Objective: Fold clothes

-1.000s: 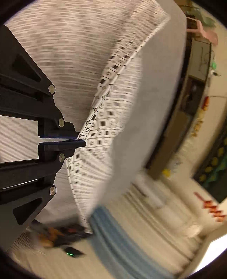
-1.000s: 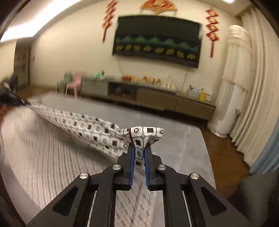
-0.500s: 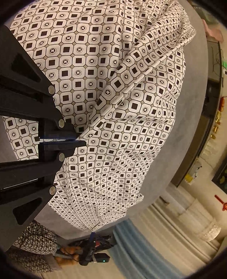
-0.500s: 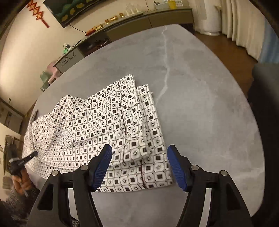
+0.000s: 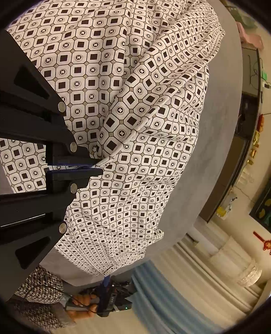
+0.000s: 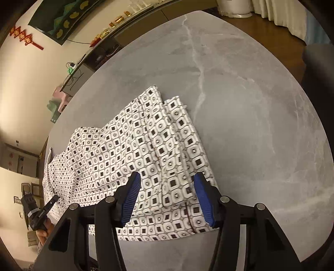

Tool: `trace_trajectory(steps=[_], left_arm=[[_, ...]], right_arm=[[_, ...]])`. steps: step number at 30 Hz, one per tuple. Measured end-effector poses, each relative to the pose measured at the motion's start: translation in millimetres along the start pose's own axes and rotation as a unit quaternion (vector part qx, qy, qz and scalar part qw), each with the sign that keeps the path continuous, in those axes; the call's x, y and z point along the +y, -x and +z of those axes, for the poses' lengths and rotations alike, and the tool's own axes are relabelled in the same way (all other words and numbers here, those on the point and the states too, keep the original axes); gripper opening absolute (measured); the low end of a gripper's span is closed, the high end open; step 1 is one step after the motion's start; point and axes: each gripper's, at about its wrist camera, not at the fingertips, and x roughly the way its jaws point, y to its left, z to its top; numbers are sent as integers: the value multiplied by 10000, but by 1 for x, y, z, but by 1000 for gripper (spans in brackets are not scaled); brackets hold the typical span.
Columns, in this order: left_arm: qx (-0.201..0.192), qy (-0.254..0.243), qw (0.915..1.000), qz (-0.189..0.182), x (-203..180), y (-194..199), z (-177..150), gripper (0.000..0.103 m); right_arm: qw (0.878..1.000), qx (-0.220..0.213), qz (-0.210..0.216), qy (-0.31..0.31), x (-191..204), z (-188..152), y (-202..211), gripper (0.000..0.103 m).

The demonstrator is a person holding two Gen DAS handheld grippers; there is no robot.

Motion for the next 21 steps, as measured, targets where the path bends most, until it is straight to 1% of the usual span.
trace_trajectory(steps=[1,4,6,8,10,11,12,13,14,15,16,17,19,20,21], left_arm=[[6,4,10000,-7,1,0,0,2],[24,-12,10000,-16,2,0,0,2],[23,-45,10000,-35,1,0,-1,2],[17,-74,10000,-41,0,0,0,2],[35,-68,10000,-56,-1,-2,0,2],[51,-75,9999,-45,-2,-4,0,2],[77,-82,9999,-25,-4,-8,1,2],[89,-90,9999,-4,-5,-10,3,2],[79,-114,9999,39,-6,-10,7,2],[-3,-175,9998,80,-10,-9,15,2],[-115,-192,9997,86,-12,-5,22,1],[-265,-194,9995,14,-14,6,31,1],[-515,-251,9982,-183,-19,30,41,1],[-549,-393,9974,-267,-24,42,38,1],[-573,-532,9963,-349,-29,54,33,1]], right_arm=[[10000,68,-70,-13,2,-2,-4,55],[9984,232,-514,-55,3,-6,-10,55],[9981,199,-583,-24,7,-13,-4,55],[9985,194,-515,-44,9,-20,0,55],[9989,295,-281,-238,4,-23,-3,55],[9988,305,-193,-330,1,-22,-5,53],[9987,275,-117,-405,-1,-19,-9,46],[9988,226,-83,-435,-1,-14,-12,23],[9990,157,-124,-395,1,-9,-14,9],[9992,87,-165,-355,3,-4,-16,8],[9993,-10,-210,-298,6,1,-17,5],[9992,-272,-257,-148,14,4,-7,4],[9945,-1015,-104,216,34,3,34,4],[9919,-1211,-134,369,41,-1,51,4],[9900,-1289,-252,517,45,-8,63,4]])
